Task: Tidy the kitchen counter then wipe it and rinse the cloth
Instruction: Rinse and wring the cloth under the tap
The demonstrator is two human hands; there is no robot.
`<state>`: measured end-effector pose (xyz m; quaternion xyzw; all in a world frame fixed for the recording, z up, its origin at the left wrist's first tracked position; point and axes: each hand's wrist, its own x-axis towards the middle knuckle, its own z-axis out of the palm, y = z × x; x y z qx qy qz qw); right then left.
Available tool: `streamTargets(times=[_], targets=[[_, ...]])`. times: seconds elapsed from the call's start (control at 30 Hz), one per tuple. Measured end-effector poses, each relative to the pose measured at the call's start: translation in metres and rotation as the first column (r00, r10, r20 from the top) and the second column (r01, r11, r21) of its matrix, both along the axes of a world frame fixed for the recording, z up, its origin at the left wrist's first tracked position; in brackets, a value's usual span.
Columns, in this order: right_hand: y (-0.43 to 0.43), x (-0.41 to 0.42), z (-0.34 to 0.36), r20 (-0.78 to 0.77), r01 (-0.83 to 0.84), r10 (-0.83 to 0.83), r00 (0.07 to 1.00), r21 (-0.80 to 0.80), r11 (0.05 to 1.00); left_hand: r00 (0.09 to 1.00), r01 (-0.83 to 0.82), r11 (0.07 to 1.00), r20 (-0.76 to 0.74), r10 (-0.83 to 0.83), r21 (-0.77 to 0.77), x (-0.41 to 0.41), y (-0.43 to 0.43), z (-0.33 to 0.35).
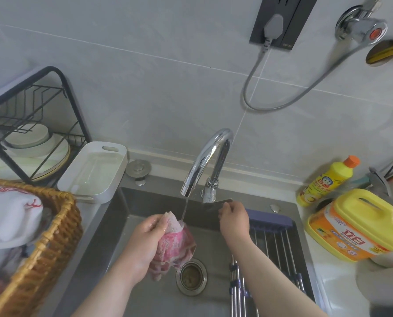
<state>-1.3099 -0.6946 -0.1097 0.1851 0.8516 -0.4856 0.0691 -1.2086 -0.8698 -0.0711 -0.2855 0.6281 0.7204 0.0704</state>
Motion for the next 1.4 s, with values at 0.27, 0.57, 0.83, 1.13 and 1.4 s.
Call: streamTargets(times=[0.27, 0.57, 0.83, 1.13, 1.4], targets=[[-0.014, 0.05, 0.024, 0.062, -0.359, 0.436, 0.898, -0.472, 0.805, 0.995, 0.067, 0.963, -0.094, -0.044, 0.26, 0.004, -0.008, 0.019], [-0.003, 0.07, 0.057, -0.032, -0.644, 0.721, 0.693, -0.478, 0.598, 0.925, 0.332, 0.906, -0.28, -0.257, 0.264, 0.033, -0.018, 0.052], [0.014, 0.087, 0.108, -0.077, -0.742, 0.741, 0.667, 0.017, 0.67, 0.884, 0.405, 0.91, -0.294, -0.364, 0.091, 0.047, -0.018, 0.09], [0.017, 0.108, 0.179, -0.351, -0.486, 0.507, 0.787, 0.153, 0.86, 0.748, 0.516, 0.461, 0.117, -0.653, -0.722, 0.042, -0.024, 0.111], [0.014, 0.113, 0.201, -0.352, -0.295, 0.389, 0.851, 0.291, 0.91, 0.733, 0.503, 0.347, 0.179, -0.656, -0.791, 0.037, -0.024, 0.116]])
